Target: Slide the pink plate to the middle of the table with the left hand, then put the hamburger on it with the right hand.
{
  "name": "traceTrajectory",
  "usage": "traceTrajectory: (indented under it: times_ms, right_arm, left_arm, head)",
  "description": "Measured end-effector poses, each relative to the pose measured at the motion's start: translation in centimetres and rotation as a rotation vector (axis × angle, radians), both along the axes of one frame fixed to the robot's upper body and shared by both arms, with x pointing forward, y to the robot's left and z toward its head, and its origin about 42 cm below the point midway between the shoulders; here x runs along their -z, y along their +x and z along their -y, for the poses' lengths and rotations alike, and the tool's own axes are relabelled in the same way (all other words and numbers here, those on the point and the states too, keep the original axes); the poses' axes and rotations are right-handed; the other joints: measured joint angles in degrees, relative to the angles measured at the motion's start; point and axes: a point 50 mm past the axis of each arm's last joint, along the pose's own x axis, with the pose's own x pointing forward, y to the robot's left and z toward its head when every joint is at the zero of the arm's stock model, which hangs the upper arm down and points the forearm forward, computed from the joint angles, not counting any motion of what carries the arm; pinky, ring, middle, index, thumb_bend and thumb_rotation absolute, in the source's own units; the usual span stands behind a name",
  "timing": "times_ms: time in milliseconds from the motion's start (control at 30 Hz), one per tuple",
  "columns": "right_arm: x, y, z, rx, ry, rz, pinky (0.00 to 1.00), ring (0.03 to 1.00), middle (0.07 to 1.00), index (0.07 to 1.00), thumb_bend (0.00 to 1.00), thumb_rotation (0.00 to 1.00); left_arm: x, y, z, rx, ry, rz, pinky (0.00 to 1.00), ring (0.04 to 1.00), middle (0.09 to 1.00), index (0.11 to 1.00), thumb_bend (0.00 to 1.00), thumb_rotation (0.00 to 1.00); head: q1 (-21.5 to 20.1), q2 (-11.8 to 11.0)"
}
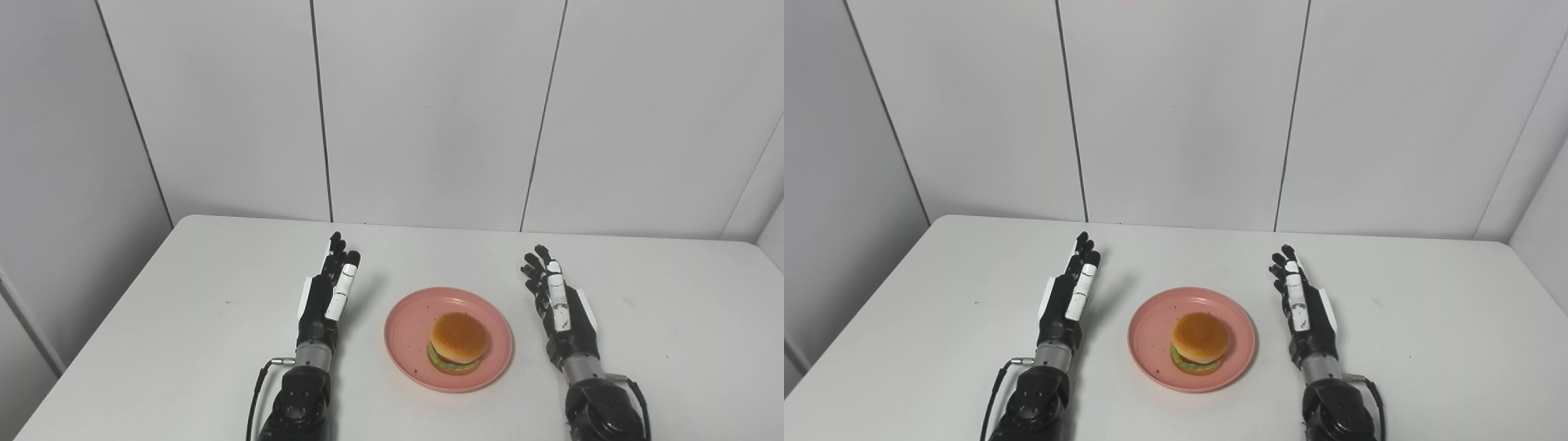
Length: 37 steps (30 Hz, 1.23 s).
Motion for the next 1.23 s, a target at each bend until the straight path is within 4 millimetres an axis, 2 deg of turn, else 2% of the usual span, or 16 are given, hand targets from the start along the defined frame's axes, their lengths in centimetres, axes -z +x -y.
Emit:
traceTrajectory:
  times_ms: [133,300,633,733,1033,1233]
  right_arm:
    - [0.0,-0.2,-0.2,0.009,0.003,0.001,0.99,0.956,0.950,0.966,0.91,1.00]
    - [0.0,-0.6,-0.5,0.042,-0.008,0.010,1.00,0.982,0.992,0.979,0.89,1.00]
    - [0.1,-0.8,-0.6,0.068,-0.007,0.010,1.00,0.994,0.998,0.980,0.88,1.00]
    - [0.1,-0.8,-0.7,0.069,-0.005,0.009,1.00,0.994,0.999,0.980,0.88,1.00]
    - [0.1,-0.9,-1.3,0.067,-0.011,0.008,1.00,0.990,0.987,0.970,0.88,1.00]
    - [0.1,-1.1,-1.6,0.063,-0.009,0.011,1.00,0.988,0.992,0.971,0.87,1.00]
  left_arm:
    - [0.0,0.0,-0.1,0.008,-0.006,-0.005,1.00,1.000,1.000,1.000,0.81,0.86]
    - [0.2,0.0,-0.2,0.031,-0.035,-0.047,1.00,1.000,1.000,1.000,0.87,0.87]
    - [0.3,-0.2,-0.3,0.056,-0.050,-0.078,1.00,1.000,1.000,1.000,0.85,0.86]
    - [0.4,-0.2,-0.3,0.061,-0.048,-0.080,1.00,1.000,1.000,1.000,0.84,0.86]
    - [0.4,-0.2,-0.8,0.062,-0.038,-0.080,1.00,1.000,1.000,1.000,0.86,0.87]
    - [0.4,-0.1,-1.3,0.048,-0.031,-0.075,1.00,1.000,1.000,1.000,0.82,0.88]
  head:
    - [-0.53,0.09]
    - [-0.88,0.09]
    - [-1.32,0.09]
    - [-2.63,0.26]
    - [-3.78,0.70]
    - [-4.92,0.88]
